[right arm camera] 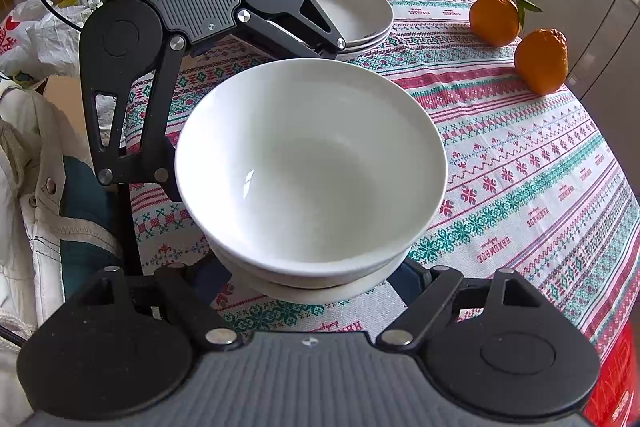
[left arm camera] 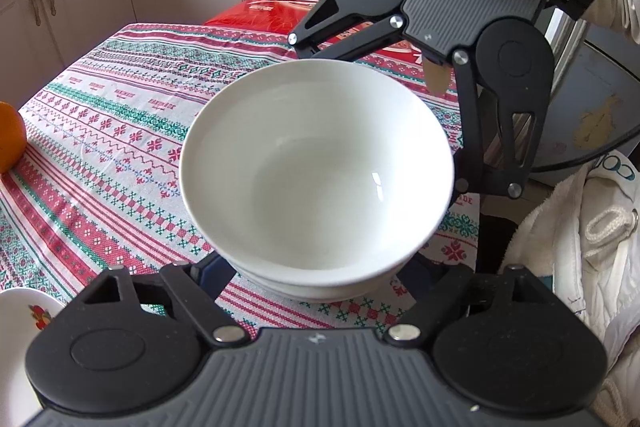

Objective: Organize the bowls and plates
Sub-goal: 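Lift the bowl stack with both grippers and lower it onto the plate stack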

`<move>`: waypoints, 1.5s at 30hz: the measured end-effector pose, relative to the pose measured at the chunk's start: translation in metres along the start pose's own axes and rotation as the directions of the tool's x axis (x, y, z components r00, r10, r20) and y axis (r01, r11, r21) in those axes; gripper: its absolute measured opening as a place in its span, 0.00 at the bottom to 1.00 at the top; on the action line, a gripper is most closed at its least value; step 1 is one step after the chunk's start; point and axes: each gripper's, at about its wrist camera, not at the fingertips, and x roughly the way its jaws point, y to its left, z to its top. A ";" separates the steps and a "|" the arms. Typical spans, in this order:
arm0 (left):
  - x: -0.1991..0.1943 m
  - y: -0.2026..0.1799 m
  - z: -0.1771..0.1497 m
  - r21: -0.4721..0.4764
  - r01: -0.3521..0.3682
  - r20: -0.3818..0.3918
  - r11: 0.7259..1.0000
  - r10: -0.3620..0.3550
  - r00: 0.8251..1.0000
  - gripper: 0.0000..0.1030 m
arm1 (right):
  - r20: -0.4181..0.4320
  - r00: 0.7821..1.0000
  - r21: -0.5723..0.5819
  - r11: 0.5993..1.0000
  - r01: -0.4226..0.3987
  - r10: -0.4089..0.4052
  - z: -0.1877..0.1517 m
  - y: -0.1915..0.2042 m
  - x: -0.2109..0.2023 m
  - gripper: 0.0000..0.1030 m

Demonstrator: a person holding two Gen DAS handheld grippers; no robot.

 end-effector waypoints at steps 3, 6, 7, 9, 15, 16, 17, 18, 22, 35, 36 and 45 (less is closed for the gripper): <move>-0.004 0.001 0.001 -0.006 -0.001 0.009 1.000 0.001 1.000 0.82 | 0.002 1.000 0.000 1.000 -0.001 0.001 0.002 -0.001 -0.003 0.84; -0.011 0.002 0.003 -0.008 -0.011 0.016 1.000 0.011 1.000 0.82 | 0.005 1.000 -0.013 1.000 0.005 -0.005 0.006 -0.001 -0.007 0.84; -0.013 0.003 0.003 -0.008 -0.015 0.018 1.000 0.015 1.000 0.82 | 0.007 1.000 -0.017 1.000 0.006 -0.006 0.008 -0.001 -0.009 0.84; -0.019 0.005 0.003 -0.014 -0.022 0.021 1.000 0.022 1.000 0.82 | 0.011 1.000 -0.027 1.000 0.007 -0.007 0.012 -0.001 -0.011 0.84; -0.039 0.010 0.001 -0.034 -0.062 0.033 0.998 0.063 0.997 0.82 | 0.024 1.000 -0.074 0.997 0.011 -0.009 0.032 -0.003 -0.015 0.84; -0.042 0.012 0.000 -0.039 -0.069 0.035 0.997 0.070 0.997 0.82 | 0.026 1.000 -0.083 0.997 0.011 -0.009 0.036 -0.003 -0.015 0.84; -0.046 0.013 -0.001 -0.045 -0.075 0.037 0.996 0.077 0.996 0.82 | 0.029 1.000 -0.091 0.996 0.010 -0.007 0.040 -0.003 -0.015 0.84; -0.050 0.014 -0.002 -0.051 -0.082 0.038 0.995 0.084 0.996 0.82 | 0.031 0.999 -0.101 0.995 0.010 -0.007 0.044 -0.004 -0.015 0.84; -0.064 0.020 -0.008 -0.081 -0.110 0.039 0.991 0.113 0.993 0.82 | 0.041 0.999 -0.142 0.990 -0.002 0.008 0.063 -0.005 -0.013 0.84; -0.114 0.052 -0.040 -0.206 -0.264 0.011 0.942 0.272 0.962 0.82 | 0.078 0.995 -0.311 0.950 -0.037 0.065 0.138 -0.007 0.014 0.84; -0.117 0.055 -0.043 -0.214 -0.276 0.004 0.937 0.284 0.959 0.82 | 0.080 0.994 -0.320 0.946 -0.041 0.071 0.144 -0.008 0.017 0.84; -0.123 0.082 -0.074 -0.266 -0.347 -0.079 0.899 0.339 0.938 0.82 | 0.076 0.989 -0.360 0.929 -0.088 0.124 0.183 -0.012 0.063 0.84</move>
